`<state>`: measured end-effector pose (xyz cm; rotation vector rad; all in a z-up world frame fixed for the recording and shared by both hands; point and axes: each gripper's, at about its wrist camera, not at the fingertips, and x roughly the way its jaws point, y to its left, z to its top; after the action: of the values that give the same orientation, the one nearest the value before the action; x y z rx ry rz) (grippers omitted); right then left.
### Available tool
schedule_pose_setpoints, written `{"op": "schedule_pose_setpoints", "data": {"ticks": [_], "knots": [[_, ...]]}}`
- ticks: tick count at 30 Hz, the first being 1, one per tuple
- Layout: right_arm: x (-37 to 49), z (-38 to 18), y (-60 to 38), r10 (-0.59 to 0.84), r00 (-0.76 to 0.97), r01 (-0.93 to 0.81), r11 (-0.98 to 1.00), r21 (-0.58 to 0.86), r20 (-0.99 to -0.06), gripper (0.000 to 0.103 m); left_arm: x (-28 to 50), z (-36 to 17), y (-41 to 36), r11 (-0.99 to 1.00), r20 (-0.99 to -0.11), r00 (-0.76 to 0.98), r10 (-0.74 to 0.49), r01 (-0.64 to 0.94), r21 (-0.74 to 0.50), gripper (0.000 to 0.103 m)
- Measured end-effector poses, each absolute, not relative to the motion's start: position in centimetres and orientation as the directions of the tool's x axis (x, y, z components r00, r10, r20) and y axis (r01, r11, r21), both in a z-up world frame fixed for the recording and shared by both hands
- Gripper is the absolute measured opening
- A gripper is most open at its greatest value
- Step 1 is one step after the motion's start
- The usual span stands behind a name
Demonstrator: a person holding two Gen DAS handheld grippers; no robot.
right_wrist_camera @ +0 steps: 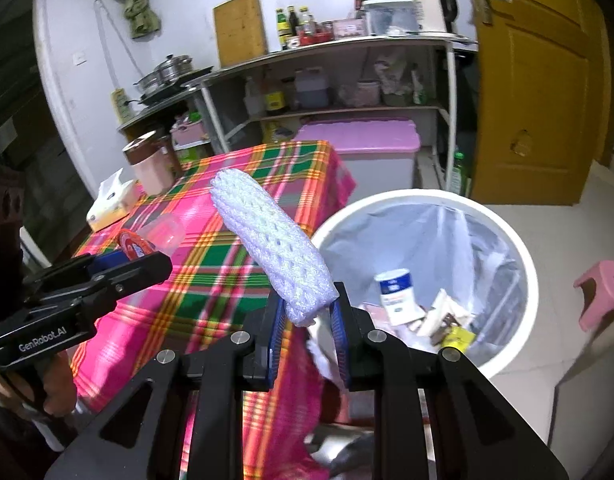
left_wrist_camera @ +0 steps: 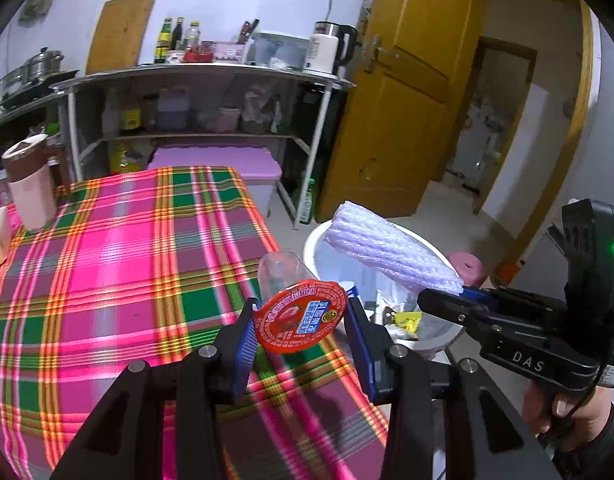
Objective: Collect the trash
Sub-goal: 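Carry the foam sleeve and red lid over the bin and open both tools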
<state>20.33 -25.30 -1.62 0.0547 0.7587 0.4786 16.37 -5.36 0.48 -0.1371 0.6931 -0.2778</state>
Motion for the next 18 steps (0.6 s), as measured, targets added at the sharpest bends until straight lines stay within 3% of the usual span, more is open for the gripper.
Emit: {"op": "schedule_pose_setpoints", "data": {"ticks": [18], "knots": [[21.8,-3.2,-29.6,0.357,0.641,-0.287,0.933,0.218,-0.680,0.023,20.0,-1.1,-10.6,0.924,-0.626,0.681,-0.380,0.306,-0.228,0.043]]}}
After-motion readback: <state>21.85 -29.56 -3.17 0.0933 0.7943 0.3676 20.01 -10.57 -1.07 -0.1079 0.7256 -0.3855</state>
